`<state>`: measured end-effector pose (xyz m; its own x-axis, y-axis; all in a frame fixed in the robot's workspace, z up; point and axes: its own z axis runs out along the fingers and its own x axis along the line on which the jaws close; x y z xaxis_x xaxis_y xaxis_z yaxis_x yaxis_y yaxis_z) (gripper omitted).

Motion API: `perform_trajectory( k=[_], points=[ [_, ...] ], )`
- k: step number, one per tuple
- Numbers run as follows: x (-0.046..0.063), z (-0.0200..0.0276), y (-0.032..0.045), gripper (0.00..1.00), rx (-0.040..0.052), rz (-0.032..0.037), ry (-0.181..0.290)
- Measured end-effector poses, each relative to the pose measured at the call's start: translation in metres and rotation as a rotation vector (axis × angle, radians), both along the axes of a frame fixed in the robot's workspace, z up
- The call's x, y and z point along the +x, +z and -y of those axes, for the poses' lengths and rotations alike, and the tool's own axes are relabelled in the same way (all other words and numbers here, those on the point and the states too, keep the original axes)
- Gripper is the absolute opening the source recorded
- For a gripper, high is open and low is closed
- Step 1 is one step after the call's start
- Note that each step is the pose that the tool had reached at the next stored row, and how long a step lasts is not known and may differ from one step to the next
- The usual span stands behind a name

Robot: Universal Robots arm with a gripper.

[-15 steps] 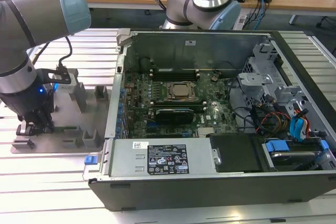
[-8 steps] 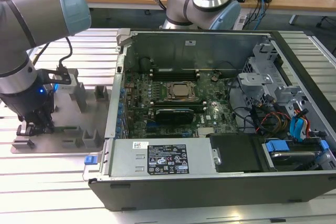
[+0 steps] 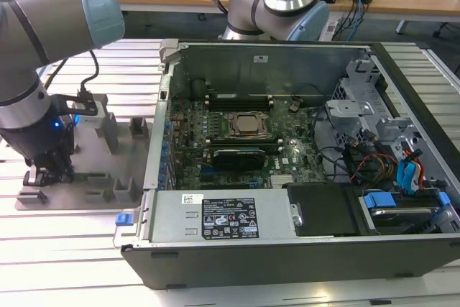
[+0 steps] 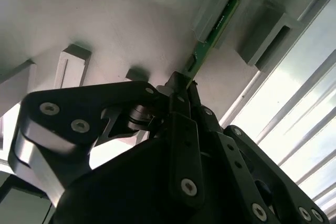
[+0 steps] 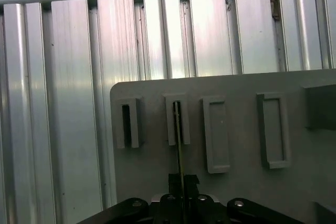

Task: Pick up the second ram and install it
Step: 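Pick up the second ram and move it above second insertion slot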

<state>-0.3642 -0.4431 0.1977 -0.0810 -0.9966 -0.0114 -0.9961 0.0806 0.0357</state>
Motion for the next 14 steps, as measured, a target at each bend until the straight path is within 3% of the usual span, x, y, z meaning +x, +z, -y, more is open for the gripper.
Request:
perform_trajectory(
  k=[3, 5, 8, 11, 14],
  points=[
    [0.000, 0.0001, 0.0163, 0.14, -0.0002, -0.0003, 0.000],
    [0.000, 0.0001, 0.0214, 0.14, -0.0002, -0.0004, 0.000],
    [0.000, 0.0001, 0.0348, 0.14, -0.0001, -0.0003, 0.000],
    [0.000, 0.0001, 0.0537, 0.14, 0.0002, -0.0003, 0.000],
    [0.000, 0.0001, 0.0606, 0.14, 0.0003, -0.0003, 0.000]
  ],
)
